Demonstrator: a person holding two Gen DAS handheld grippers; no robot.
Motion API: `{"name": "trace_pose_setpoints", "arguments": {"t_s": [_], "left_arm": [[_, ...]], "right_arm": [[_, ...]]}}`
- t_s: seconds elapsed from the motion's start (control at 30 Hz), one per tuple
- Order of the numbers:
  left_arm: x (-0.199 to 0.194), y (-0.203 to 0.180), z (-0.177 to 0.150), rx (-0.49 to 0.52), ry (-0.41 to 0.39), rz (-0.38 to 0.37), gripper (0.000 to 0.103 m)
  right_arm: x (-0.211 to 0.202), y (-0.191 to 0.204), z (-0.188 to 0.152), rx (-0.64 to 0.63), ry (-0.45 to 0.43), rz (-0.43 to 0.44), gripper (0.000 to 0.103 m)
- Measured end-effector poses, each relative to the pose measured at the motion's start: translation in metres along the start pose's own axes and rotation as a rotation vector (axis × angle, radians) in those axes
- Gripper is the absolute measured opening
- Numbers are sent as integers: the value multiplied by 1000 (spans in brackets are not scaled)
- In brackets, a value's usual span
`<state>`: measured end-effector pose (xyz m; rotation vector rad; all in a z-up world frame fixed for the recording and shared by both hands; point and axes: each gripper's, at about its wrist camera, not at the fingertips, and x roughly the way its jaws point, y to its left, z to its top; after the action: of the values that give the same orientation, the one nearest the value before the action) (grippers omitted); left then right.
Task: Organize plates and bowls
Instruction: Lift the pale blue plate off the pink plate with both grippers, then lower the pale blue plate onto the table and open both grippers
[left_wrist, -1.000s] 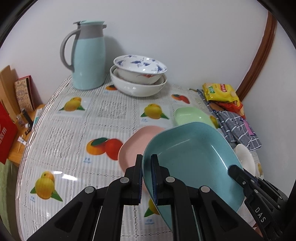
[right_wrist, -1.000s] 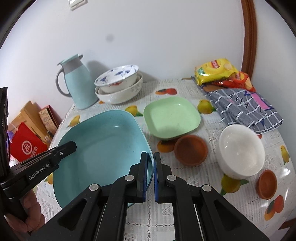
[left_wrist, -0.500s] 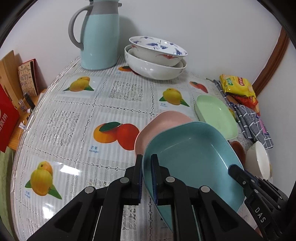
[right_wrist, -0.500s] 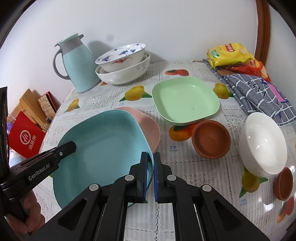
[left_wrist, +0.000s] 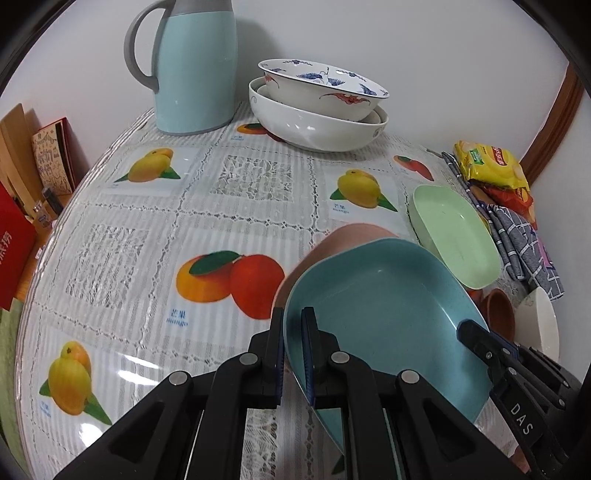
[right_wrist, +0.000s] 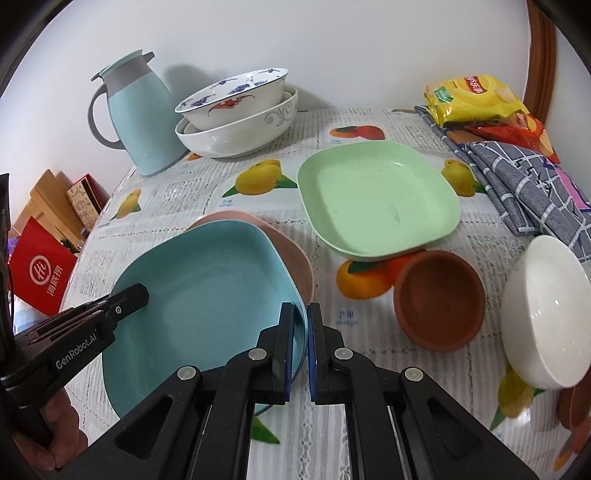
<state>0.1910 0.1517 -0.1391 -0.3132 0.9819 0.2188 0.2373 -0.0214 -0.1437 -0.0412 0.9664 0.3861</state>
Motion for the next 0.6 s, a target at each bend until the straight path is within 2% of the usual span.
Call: {"name": "trace_pose_setpoints", "arguments": {"t_s": [0.33,0.6], "left_arm": [[9,-1,5,26,10,-2,12],[1,-1,8,53,2,-43,18]], "right_arm": [[15,2,17,-56,-10,-13,9],[29,4,25,-96,-3,-26,12]]}}
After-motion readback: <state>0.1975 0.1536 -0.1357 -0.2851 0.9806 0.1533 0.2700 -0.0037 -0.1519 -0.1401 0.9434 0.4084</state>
